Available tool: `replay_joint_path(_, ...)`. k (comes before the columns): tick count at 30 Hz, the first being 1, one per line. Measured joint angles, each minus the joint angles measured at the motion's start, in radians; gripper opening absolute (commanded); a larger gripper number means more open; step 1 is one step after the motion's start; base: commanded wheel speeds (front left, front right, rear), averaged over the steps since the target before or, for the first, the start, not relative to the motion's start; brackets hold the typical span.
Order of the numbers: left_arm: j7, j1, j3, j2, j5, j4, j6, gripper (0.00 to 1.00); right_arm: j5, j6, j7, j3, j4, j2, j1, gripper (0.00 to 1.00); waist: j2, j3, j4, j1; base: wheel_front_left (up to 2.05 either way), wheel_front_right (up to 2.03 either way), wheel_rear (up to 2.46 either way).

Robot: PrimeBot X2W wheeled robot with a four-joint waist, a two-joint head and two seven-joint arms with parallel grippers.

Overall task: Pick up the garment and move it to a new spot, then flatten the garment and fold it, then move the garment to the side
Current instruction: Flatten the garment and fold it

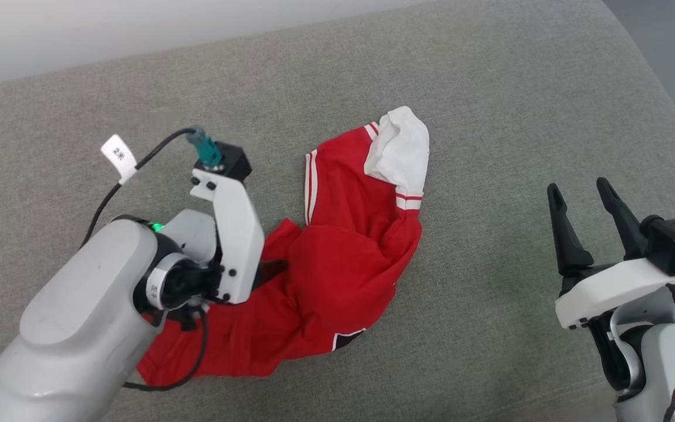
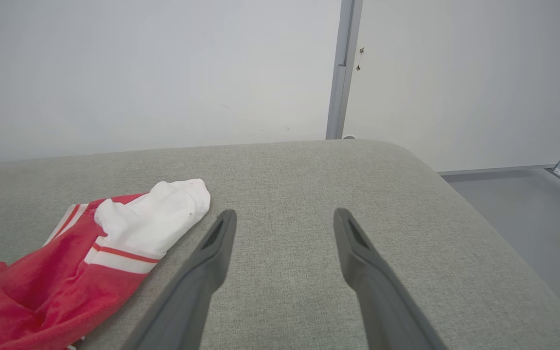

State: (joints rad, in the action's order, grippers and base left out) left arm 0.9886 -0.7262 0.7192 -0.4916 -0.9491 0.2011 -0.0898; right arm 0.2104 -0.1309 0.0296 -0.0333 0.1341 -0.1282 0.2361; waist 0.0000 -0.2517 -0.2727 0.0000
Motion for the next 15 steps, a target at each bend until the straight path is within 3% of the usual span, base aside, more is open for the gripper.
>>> replay_joint_path(8,-0.001,-0.002,0.02,0.0,0.011,0.096,0.011,1.0,-0.003,0.0,-0.005,-0.002,-0.003,0.005,0.0,1.0,0.0,-0.002,0.004,0.0,0.0,0.0,0.0)
replay_joint_path(9,0.005,-0.002,0.02,0.001,0.006,0.106,0.012,0.59,-0.002,0.0,-0.005,-0.003,-0.003,0.005,0.0,1.0,0.0,-0.002,0.005,0.0,0.0,0.0,0.0)
replay_joint_path(10,0.007,0.001,0.018,0.005,-0.002,0.114,0.013,0.11,0.0,0.0,-0.005,-0.003,-0.003,0.005,0.0,1.0,0.0,-0.003,0.006,0.0,0.0,0.0,0.0)
replay_joint_path(11,0.007,0.003,0.014,0.01,-0.012,0.12,0.017,0.0,0.0,0.0,-0.005,-0.003,-0.003,0.004,0.0,1.0,0.0,-0.004,0.008,0.0,0.0,0.0,0.0)
replay_joint_path(15,0.0,0.002,-0.002,0.014,-0.027,0.146,0.011,0.0,0.002,0.0,-0.004,-0.005,-0.004,0.002,0.001,1.0,0.0,-0.006,0.014,0.0,0.0,0.0,0.0)
